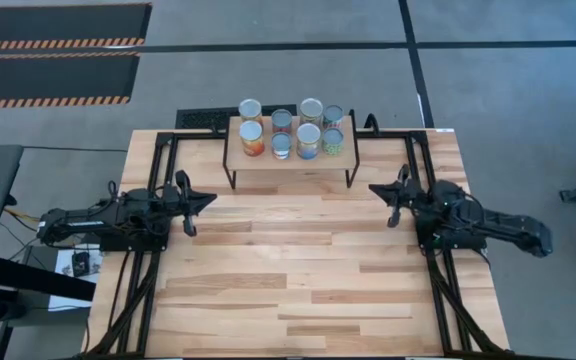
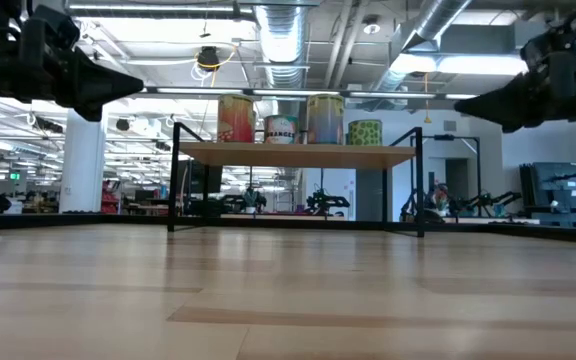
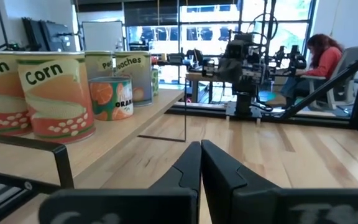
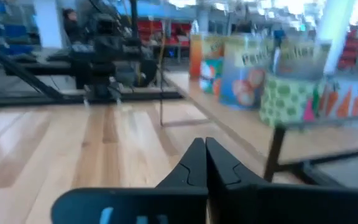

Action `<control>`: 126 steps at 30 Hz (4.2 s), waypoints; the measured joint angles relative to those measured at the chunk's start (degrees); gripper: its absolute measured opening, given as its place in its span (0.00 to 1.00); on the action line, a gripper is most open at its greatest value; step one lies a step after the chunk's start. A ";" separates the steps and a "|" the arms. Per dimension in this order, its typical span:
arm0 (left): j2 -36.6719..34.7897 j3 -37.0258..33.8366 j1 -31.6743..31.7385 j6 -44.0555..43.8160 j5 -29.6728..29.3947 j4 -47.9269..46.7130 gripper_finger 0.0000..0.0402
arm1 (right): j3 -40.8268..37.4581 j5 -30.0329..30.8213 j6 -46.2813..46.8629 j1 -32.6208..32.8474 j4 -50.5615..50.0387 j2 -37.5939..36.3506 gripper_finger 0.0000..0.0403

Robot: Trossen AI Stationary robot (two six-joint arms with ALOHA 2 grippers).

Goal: Pick and place cans onto a shelf
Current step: Return to Home Position

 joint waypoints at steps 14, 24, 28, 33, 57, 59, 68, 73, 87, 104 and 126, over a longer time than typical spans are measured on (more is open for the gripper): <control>1.92 -0.04 0.00 1.25 0.69 0.13 0.00 | -0.02 -1.14 9.29 -2.87 -0.92 3.00 0.13; 1.92 -0.04 0.00 0.23 0.71 0.15 0.00 | -0.06 -1.11 9.33 -2.87 -1.02 3.04 0.13; 1.92 -0.04 -0.01 -0.30 0.71 0.15 0.00 | -0.07 -1.11 9.36 -2.87 -1.05 3.04 0.13; 1.92 -0.04 -0.02 0.03 0.69 0.17 0.00 | -0.07 -1.09 9.44 -2.87 -1.07 3.04 0.13; 1.92 -0.04 -0.02 -0.43 0.71 0.15 0.00 | -0.11 -1.05 9.38 -2.87 -1.12 3.04 0.13; 1.92 -0.04 0.00 -0.43 0.69 0.17 0.00 | -0.11 -1.03 9.36 -2.87 -1.12 3.04 0.13; 1.92 -0.04 0.00 -0.43 0.70 0.15 0.00 | -0.13 -1.03 9.35 -2.87 -1.12 3.04 0.13; 1.92 -0.04 0.00 -0.43 0.71 0.16 0.00 | -0.13 -1.03 9.35 -2.87 -1.12 3.04 0.13; 1.92 -0.06 0.00 -0.43 0.69 0.15 0.00 | -0.13 -1.03 9.35 -2.87 -1.13 3.04 0.13; 1.92 -0.06 -0.01 -0.43 0.69 0.16 0.00 | -0.13 -1.03 9.35 -2.87 -1.12 3.04 0.13; 1.91 -0.04 -0.01 -0.44 0.69 0.16 0.00 | -0.15 -1.03 9.35 -2.85 -1.13 3.04 0.13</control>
